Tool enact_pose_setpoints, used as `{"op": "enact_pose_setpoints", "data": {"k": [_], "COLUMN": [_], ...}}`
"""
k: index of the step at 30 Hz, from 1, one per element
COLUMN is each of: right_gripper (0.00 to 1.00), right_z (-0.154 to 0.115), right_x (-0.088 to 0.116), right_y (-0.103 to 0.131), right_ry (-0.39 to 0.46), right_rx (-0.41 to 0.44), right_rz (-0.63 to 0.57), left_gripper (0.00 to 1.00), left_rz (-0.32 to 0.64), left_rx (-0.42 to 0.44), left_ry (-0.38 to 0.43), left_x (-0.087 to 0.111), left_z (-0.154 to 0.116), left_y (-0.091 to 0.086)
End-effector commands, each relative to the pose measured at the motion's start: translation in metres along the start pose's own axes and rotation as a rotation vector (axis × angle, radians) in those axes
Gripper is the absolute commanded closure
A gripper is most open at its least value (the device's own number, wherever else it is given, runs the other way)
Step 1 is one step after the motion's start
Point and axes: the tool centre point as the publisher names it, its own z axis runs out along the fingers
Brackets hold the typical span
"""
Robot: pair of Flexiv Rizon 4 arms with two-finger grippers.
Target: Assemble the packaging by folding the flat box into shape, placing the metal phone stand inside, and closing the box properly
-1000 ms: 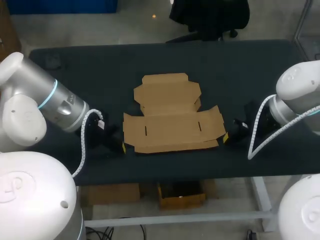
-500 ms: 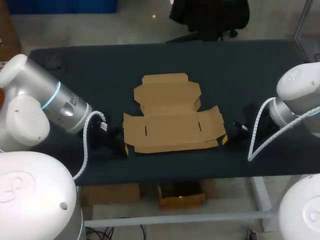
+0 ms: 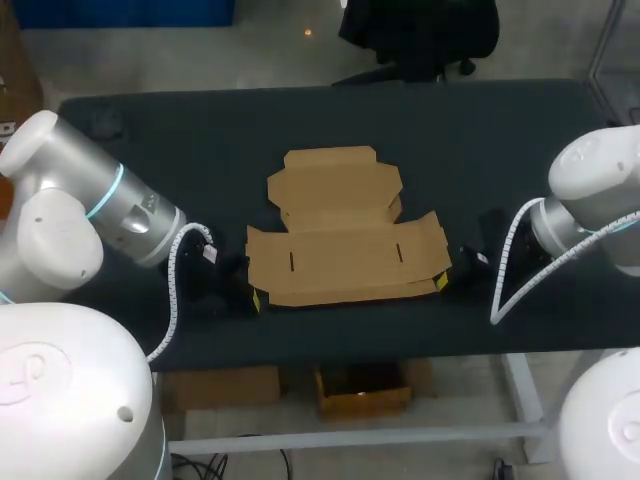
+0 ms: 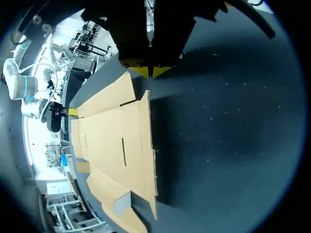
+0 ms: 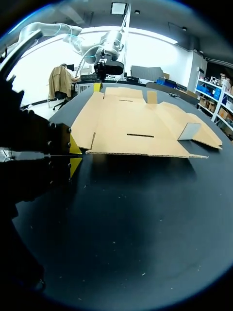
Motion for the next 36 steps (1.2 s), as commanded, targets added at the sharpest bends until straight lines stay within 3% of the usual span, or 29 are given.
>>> {"op": "enact_pose_setpoints", "data": {"k": [1,28,36], "right_gripper": [1.0,1.0,1.0], "right_z": [0.0017,0.0038,0.0028], "right_x": [-0.0003,0.0053,0.0066], "right_y": [-0.0003,0.0006,0.0015], "right_ry": [0.013,0.042,0.041], "right_rx": [0.003,-0.011,-0.015], "right_rz": [-0.004,-0.016,-0.022], "left_gripper": [1.0,1.0,1.0], "left_rz": [0.001,0.006,-0.001], "left_rx": [-0.007,-0.027,-0.009], "left_ry": [0.007,0.035,0.038], "left_x": [-0.0017,-0.0029,-0.002], "left_z": [0.0044,0.0107,0.0086], "left_y": [-0.0027,-0.0037,-0.0111]}}
